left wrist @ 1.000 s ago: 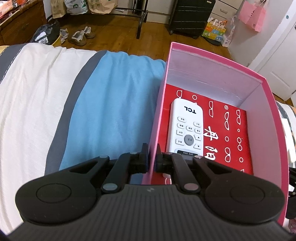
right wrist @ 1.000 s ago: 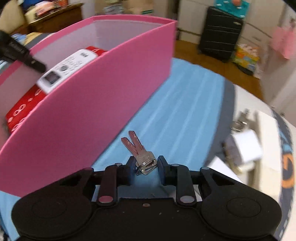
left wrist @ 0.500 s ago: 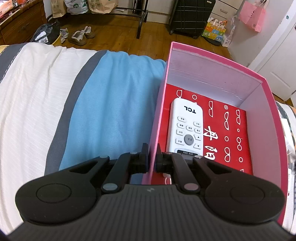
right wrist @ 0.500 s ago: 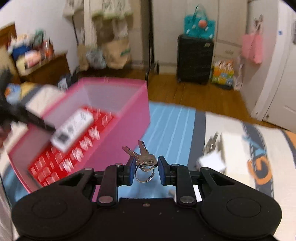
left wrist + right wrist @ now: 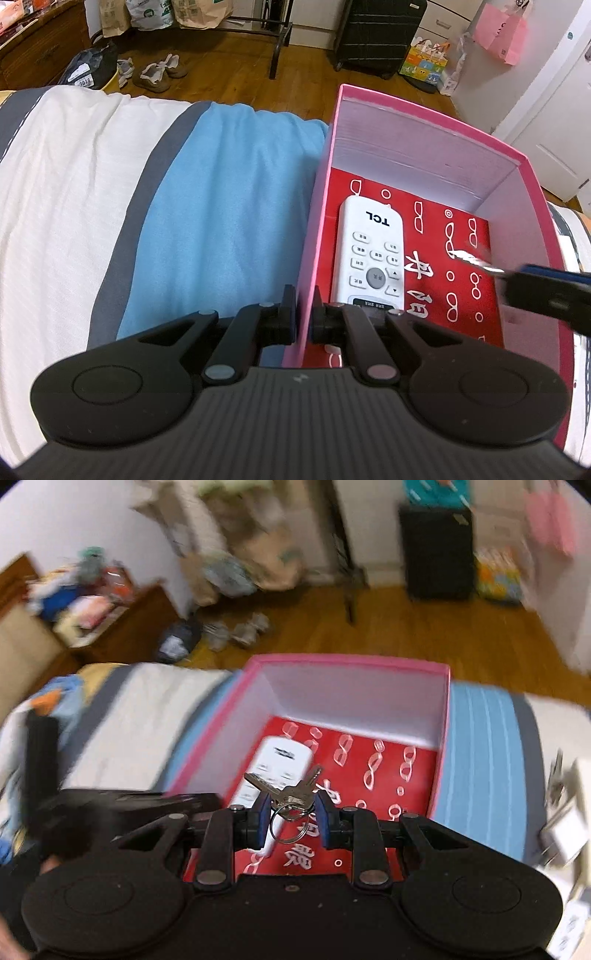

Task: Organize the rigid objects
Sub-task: 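Lower the keys into the pink box beside the remote and release, then grasp the small white charger from the pile with the right tool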

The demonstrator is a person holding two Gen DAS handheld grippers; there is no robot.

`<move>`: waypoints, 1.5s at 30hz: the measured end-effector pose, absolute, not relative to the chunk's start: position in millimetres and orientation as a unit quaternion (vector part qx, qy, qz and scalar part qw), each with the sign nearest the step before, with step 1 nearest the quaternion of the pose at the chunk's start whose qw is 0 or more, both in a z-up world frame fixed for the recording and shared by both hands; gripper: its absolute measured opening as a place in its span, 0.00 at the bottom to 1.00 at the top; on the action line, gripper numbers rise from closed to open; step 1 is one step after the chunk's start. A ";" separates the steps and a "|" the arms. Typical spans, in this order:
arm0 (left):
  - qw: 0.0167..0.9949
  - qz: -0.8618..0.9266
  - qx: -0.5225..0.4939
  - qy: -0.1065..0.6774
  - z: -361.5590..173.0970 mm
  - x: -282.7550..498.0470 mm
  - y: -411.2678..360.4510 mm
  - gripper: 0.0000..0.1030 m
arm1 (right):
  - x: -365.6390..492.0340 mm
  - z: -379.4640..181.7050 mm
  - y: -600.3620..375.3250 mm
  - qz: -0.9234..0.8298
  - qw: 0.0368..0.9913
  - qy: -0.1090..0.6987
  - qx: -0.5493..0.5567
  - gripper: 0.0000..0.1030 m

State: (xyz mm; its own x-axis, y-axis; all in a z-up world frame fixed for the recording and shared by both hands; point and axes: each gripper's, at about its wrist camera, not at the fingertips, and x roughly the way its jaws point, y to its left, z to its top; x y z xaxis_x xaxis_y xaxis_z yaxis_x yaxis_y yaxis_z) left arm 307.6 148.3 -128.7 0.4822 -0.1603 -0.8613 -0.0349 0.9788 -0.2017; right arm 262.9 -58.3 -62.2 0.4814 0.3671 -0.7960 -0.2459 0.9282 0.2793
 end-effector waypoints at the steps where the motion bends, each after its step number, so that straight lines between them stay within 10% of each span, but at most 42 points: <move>1: 0.856 -0.037 -0.095 0.507 -129.3 307.0 148.5 0.05 | 269.9 -70.4 -54.7 0.165 0.856 0.485 0.068 0.29; 7: 0.857 -0.044 -0.095 0.505 -130.3 306.4 150.7 0.05 | 284.6 -102.7 -57.6 0.149 0.837 0.506 0.146 0.34; 17: 0.855 -0.044 -0.092 0.508 -130.3 308.6 150.1 0.05 | 210.8 -23.0 -94.5 0.215 0.892 0.395 0.033 0.76; 45: 0.857 -0.037 -0.048 0.511 -130.2 303.8 138.9 0.03 | 167.3 -121.1 -209.5 0.201 0.820 0.526 -0.103 0.79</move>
